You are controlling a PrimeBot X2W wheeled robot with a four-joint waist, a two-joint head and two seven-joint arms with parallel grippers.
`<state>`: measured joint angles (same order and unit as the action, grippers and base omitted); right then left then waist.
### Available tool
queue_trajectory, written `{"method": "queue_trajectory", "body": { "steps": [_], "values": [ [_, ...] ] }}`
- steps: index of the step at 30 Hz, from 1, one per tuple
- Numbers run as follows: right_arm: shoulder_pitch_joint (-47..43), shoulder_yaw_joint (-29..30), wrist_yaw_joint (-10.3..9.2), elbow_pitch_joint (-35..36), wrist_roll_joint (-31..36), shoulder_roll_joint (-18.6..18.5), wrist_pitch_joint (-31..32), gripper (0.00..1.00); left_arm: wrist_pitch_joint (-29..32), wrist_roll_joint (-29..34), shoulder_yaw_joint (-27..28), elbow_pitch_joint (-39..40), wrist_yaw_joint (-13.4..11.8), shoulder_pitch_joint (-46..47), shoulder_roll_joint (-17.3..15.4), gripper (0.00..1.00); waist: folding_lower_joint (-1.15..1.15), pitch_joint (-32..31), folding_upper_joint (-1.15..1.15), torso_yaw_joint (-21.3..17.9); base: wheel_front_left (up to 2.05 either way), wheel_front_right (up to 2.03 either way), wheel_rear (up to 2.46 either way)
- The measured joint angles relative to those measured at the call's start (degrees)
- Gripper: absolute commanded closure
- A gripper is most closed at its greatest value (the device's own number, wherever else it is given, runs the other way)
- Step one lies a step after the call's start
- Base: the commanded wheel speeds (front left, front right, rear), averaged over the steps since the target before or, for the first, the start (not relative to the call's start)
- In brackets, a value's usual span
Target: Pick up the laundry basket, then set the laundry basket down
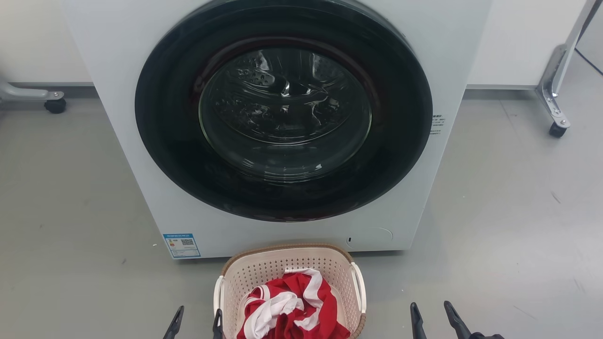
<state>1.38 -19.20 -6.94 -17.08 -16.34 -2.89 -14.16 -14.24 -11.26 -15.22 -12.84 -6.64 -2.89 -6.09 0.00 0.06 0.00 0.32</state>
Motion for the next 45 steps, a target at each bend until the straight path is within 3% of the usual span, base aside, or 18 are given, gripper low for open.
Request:
{"method": "queue_trajectory", "body": {
  "steps": [30,38,45],
  "values": [
    [-1.0,0.4,-0.12,0.6,1.3,0.0,-0.1,0.00,-0.1,1.3,0.6,0.1,0.1,-0.7,0.7,0.00,0.00,0.5,0.00,0.1,0.00,0.00,0.00],
    [-0.4,0.6,-0.02,1.9,1.9,0.0,-0.1,0.00,-0.1,1.3,1.3,0.5,0.1,-0.6,0.7,0.00,0.00,3.7,0.00,0.4,0.00,0.00,0.00],
    [5.4,1.5,0.58,1.7,2.3,0.0,-0.1,0.00,-0.1,1.2,1.7,-0.1,0.2,4.2,1.0,0.00,0.01,8.5,0.00,0.5,0.00,0.00,0.00]
  ]
}}
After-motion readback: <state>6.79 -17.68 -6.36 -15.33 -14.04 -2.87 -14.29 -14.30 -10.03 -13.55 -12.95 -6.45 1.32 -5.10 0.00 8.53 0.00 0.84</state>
